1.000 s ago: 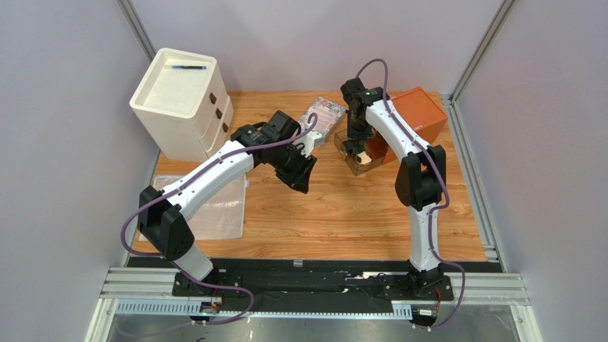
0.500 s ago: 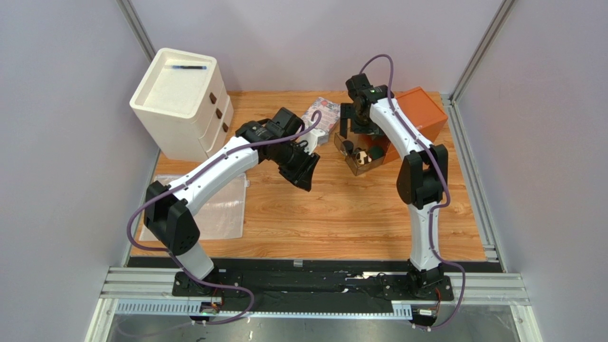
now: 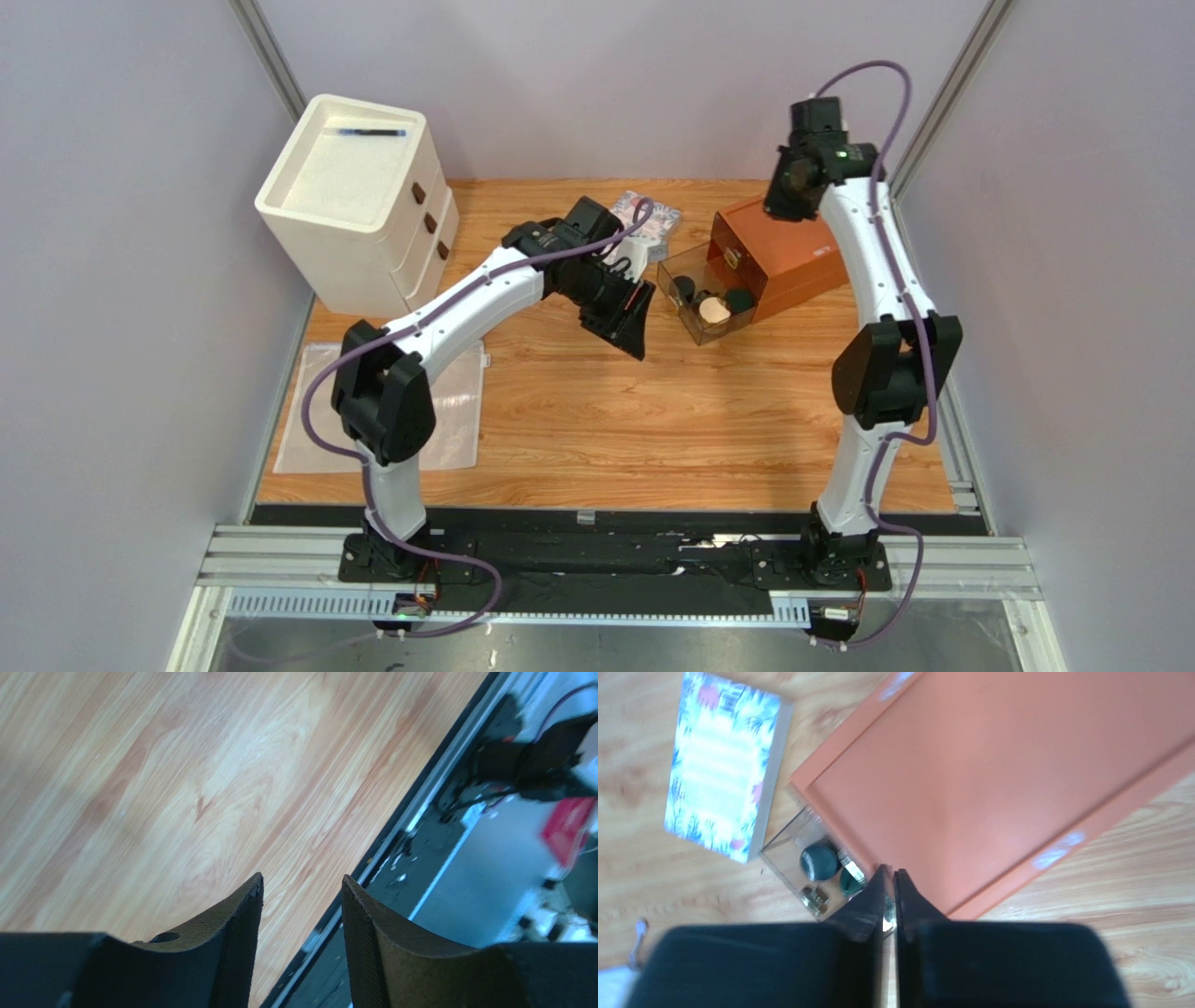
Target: Organize the makeup
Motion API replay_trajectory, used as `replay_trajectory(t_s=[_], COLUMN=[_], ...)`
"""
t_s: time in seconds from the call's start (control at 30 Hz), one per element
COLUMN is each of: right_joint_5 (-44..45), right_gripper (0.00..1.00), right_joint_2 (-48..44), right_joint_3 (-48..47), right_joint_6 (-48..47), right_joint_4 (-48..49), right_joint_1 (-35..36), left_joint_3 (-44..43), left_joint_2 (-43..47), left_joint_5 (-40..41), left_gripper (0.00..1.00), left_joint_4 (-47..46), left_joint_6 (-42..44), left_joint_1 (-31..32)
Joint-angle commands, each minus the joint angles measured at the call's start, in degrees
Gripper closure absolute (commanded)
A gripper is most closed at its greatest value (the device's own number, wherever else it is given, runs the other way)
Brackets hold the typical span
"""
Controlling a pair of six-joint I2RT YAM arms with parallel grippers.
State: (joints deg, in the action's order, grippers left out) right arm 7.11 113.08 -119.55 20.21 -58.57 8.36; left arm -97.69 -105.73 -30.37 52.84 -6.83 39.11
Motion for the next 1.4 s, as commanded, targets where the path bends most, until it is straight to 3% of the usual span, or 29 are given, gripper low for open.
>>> replay_trajectory(t_s=[0.0, 0.03, 0.17, 0.27, 0.6, 0.83, 1.13, 1.37], right_joint_5=[-3.42, -3.51, -4.74, -5.88, -9.93, -11.77, -13.09, -13.44], right_gripper=[1.00, 1.00, 1.00, 1.00, 1.00, 1.00, 1.00, 1.00], right_joint_2=[0.12, 0.56, 3.46, 6.10, 10.41, 10.23, 10.67, 10.76], right_joint_3=[-1.57, -1.65, -1.48, -1.92, -1.83, -1.22, -0.16, -0.16], right_joint_6=[1.24, 0.98, 0.62, 0.71, 0.45, 0.45, 0.36, 0.01], right_joint_4=[0.82, 0.65, 0.65, 0.73, -0.15, -0.15, -0.85, -1.11], right_joint_1=[-6.59, -7.82, -11.70, -12.93, -13.99, -14.42, -14.51, -14.60], left_joint_3=[-2.25, -1.72, 0.39, 3.73, 0.32, -6.01, -32.44, -36.60], left_joint_2=[-4.99, -5.71, -10.10, -12.91, -24.86, -30.58, -44.81, -51.59], left_joint_5=[-8.64, -10.92, -14.71, -15.77, -11.91, -7.07, -5.31, -5.31], left_gripper=[0.52, 0.54, 0.80, 0.91, 0.96, 0.98, 0.97, 0.96], left_joint_4=[-9.31, -13.68, -23.82, -34.79, -49.58, -46.78, -39.92, -48.43], left_joint_6=[-11.41, -13.71, -24.96, -35.51, -55.04, -59.88, -64.97, -76.39], left_joint_1=[-2.28, -2.72, -4.83, -6.15, -6.33, -5.72, -0.71, 1.23])
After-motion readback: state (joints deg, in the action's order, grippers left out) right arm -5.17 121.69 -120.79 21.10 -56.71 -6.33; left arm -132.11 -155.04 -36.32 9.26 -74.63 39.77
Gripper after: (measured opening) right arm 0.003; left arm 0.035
